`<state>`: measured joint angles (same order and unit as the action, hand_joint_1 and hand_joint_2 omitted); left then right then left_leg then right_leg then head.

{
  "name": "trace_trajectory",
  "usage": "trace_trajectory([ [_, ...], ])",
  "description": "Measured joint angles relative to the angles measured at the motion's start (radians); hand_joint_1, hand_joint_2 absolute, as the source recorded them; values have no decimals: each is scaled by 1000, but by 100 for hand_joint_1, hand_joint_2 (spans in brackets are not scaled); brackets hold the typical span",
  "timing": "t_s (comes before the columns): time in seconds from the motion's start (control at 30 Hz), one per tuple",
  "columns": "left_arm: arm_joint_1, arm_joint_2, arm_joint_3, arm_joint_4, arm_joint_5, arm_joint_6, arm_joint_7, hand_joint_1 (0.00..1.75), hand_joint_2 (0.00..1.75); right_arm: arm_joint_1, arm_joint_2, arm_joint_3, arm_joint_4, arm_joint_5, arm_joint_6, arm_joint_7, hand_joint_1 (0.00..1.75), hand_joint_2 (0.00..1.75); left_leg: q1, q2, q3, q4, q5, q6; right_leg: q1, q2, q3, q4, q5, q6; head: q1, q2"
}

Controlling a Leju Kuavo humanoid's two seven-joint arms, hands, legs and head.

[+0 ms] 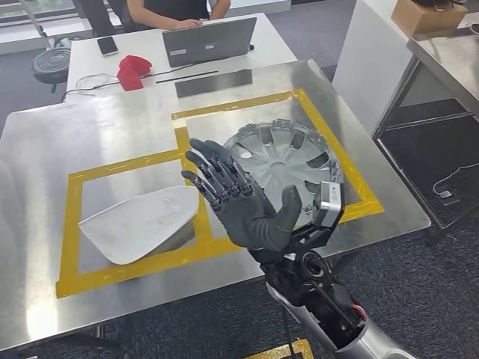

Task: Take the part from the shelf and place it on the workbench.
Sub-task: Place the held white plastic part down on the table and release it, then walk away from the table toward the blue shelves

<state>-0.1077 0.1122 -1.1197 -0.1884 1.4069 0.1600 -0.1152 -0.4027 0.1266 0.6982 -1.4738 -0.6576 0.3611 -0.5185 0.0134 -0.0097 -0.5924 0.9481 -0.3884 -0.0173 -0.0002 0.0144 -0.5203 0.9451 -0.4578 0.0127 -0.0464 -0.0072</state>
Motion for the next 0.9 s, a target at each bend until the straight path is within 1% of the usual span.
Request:
trace_trajectory([
  [0.1, 0, 0, 0, 0, 1, -1, -6, 0, 0, 16, -10, 2, -9, 34, -25, -9, 0, 0, 0, 0, 0, 0, 0, 0, 0, 0, -1, 0, 0, 0, 0, 0],
  [0.27, 0, -1, 1, 0, 0, 6, 3, 0, 0, 54, -50, -4, -40, 63, -79, -28, 0, 0, -1, 0, 0, 2, -1, 2, -1, 0, 0, -1, 0, 1, 0, 0],
  [0.37, 0, 0, 1, 0, 3, 12, 21, 0, 0, 71, -71, -15, -63, 71, -85, -14, 0, 0, -3, 0, -1, 5, -4, 6, -4, 0, 2, -2, 0, 4, 0, 0],
  [0.47, 0, 0, 2, 0, 7, 13, 22, 0, 0, 74, -82, -17, -73, 77, -85, -5, 0, 0, -6, 0, -1, 8, -8, 12, -6, 0, 3, -2, -2, 8, 0, 0],
  [0.53, -1, 0, 4, 0, 7, 14, 22, 0, 0, 75, -86, -18, -76, 79, -84, -8, 0, 0, -8, 0, 0, 9, -7, 18, -8, 0, 5, -3, 0, 14, 0, 0],
  [0.57, -1, -1, 5, 0, 6, 14, 22, 0, 0, 76, -87, -20, -77, 79, -84, -11, 0, 0, -6, 1, 2, 4, -4, 22, -8, 0, 6, -3, -1, 18, 0, 0],
  [0.6, -2, -2, 7, 0, 6, 15, 22, 0, 0, 76, -88, -22, -77, 78, -84, -16, 0, 0, -3, 2, 5, -3, 1, 26, -8, -1, 4, 4, -8, 22, 0, 0],
  [0.63, -3, -3, 8, 0, 6, 16, 23, 0, 0, 76, -92, -26, -77, 78, -84, -20, 0, 0, 0, 3, 8, -12, 5, 30, -8, -2, -4, 27, -28, 25, 1, 0],
  [0.67, -4, -4, 10, 0, 5, 16, 24, 0, 0, 78, -97, -31, -77, 77, -86, -24, 0, 0, 3, 5, 10, -19, 9, 34, -8, -3, -23, 72, -60, 29, 1, 0],
  [0.73, -4, -5, 11, 0, 4, 16, 27, 0, 0, 85, -110, -48, -77, 73, -90, -30, 0, 0, 3, 7, 9, -22, 12, 37, -11, -4, -78, 212, -135, 36, 2, 0],
  [0.77, -4, -5, 12, 0, 4, 16, 29, 0, 0, 91, -118, -57, -77, 70, -91, -33, 0, 0, 3, 7, 8, -21, 12, 36, -13, -5, -101, 270, -156, 39, 2, 0],
  [0.8, -3, -5, 12, 0, 3, 16, 30, 0, 0, 97, -125, -67, -77, 67, -91, -35, 0, 0, 4, 7, 6, -20, 14, 35, -16, -5, -107, 294, -158, 43, 2, 0],
  [0.83, -3, -6, 13, 0, 2, 16, 32, 0, 0, 101, -131, -76, -77, 64, -90, -37, 0, 0, 5, 7, 4, -18, 15, 33, -19, -5, -94, 276, -139, 46, 2, 0],
  [0.87, -3, -7, 14, 0, 1, 15, 33, 0, 0, 104, -136, -85, -77, 62, -89, -39, 0, 0, 8, 7, 1, -15, 17, 29, -23, -6, -62, 219, -107, 49, 2, 0],
  [0.9, -3, -8, 15, 0, 1, 15, 34, 0, 0, 105, -140, -94, -77, 61, -87, -40, 0, 0, 10, 7, -3, -10, 18, 24, -27, -7, -19, 138, -77, 53, 2, 0],
])
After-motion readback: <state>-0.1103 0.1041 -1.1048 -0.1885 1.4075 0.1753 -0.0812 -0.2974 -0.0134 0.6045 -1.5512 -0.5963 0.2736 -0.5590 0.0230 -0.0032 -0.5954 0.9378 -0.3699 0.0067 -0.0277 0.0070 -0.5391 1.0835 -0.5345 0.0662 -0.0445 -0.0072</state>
